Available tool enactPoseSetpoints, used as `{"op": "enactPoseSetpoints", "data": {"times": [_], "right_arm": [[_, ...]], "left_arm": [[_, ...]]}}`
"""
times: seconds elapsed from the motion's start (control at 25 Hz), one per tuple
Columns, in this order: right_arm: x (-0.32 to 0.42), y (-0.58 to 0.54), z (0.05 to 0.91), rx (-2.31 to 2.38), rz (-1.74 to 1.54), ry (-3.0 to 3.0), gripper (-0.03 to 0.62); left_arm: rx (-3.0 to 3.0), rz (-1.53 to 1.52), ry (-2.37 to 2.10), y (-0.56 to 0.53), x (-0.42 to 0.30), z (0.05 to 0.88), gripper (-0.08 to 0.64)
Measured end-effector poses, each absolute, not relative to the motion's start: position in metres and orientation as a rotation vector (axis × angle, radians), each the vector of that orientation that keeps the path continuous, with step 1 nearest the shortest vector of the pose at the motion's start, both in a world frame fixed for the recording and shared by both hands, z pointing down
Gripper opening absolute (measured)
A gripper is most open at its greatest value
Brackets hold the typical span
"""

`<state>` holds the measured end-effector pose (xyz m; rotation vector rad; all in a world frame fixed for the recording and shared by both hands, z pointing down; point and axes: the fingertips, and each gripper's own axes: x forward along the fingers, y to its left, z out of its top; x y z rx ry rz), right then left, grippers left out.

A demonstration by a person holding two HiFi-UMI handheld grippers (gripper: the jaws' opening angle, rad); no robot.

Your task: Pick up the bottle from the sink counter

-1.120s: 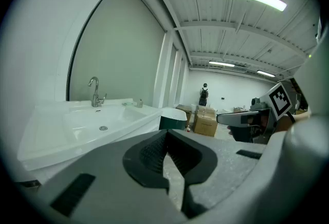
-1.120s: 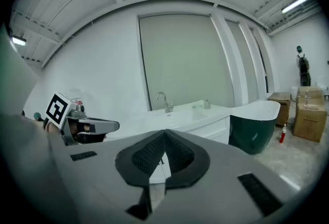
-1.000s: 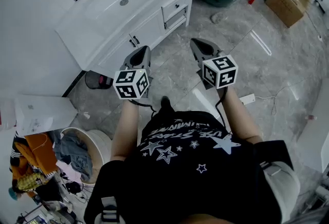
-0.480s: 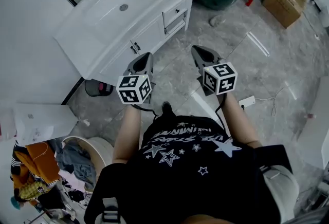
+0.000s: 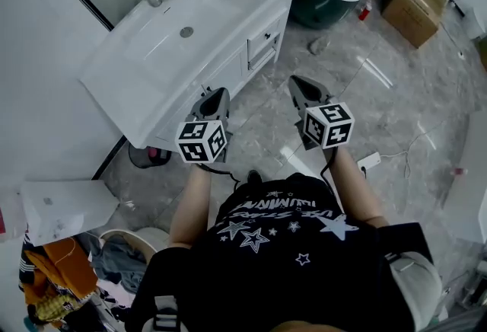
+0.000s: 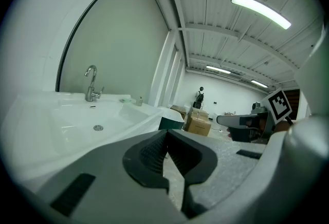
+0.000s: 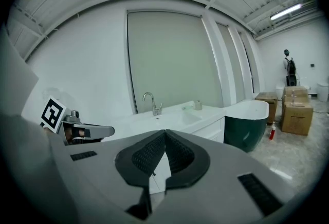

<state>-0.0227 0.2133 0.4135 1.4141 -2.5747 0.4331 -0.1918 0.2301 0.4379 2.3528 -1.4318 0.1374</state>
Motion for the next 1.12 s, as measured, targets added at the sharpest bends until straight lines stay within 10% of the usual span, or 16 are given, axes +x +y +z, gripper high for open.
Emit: {"op": "enactPoseSetpoints", "data": {"times": [1.12], "right_arm": [[0.017,-0.019,0.438,1.369,0.510,-2.594,0.006]], "left_arm": [[2.270,0.174,-1.486,0.018,-0.163,0.456,0.009]]}}
